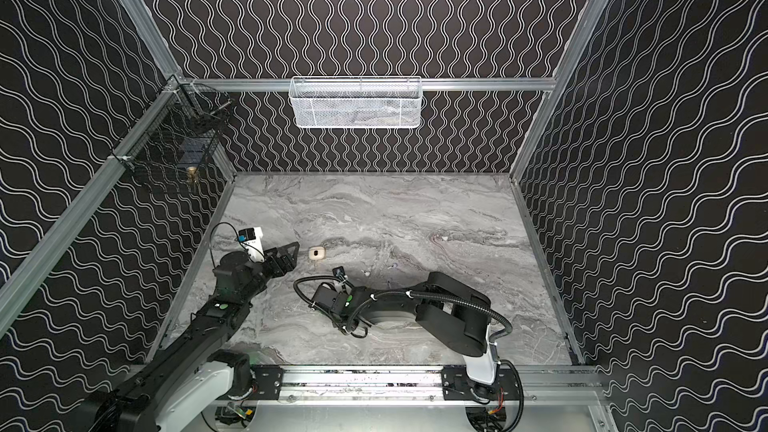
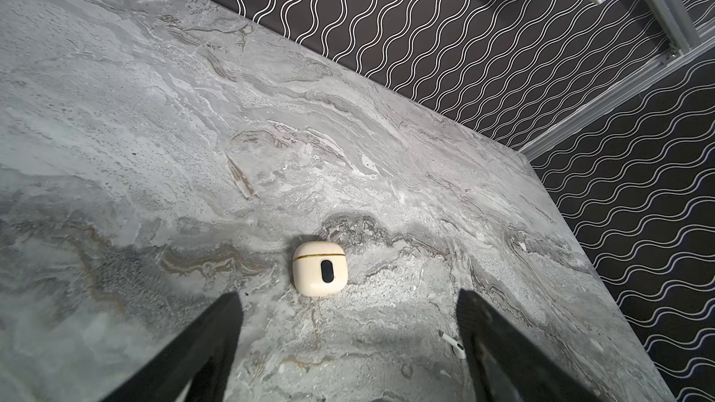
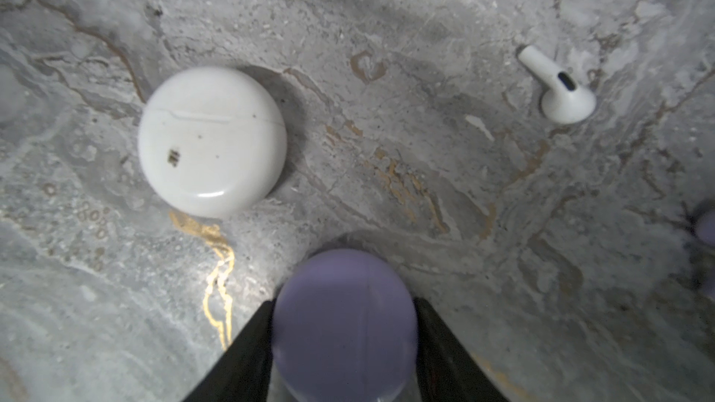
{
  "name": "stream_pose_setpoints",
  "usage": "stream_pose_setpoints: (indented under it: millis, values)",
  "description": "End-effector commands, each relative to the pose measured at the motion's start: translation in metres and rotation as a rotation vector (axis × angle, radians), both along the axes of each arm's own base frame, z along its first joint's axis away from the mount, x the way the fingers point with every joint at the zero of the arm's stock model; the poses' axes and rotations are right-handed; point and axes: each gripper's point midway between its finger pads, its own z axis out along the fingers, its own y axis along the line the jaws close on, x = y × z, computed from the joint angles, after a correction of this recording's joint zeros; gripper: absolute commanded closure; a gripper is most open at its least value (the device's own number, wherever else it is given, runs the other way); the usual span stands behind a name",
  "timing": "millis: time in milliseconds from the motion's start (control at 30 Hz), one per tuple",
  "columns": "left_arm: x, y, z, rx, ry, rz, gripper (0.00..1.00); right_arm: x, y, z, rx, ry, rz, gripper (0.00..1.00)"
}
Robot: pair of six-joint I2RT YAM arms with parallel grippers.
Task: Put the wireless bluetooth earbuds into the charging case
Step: 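Close the right gripper on the lavender case and lift it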
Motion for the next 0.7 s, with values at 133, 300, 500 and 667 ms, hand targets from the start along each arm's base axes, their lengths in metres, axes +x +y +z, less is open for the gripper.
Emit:
stream_pose_setpoints:
  millis: [133,300,500,667]
  values:
    - [0.002,0.000,0.008,0.010,-0.031,-0.002,0.10,-0.008,-0.014,-0.013,-0.067,0.043,0.003,0.36]
    - [0.002,0.000,0.008,0.010,-0.033,-0.002,0.10,-0.008,-0.014,-0.013,-0.067,0.043,0.004,0.45]
    - [0.002,0.000,0.011,0.014,-0.029,0.001,0.11,-0.006,-0.011,-0.003,-0.035,0.018,0.014,0.59]
    - [-0.003,0.009,0.038,-0.012,0.027,0.054,0.08,0.022,0.012,0.077,0.156,-0.214,0.109,0.64]
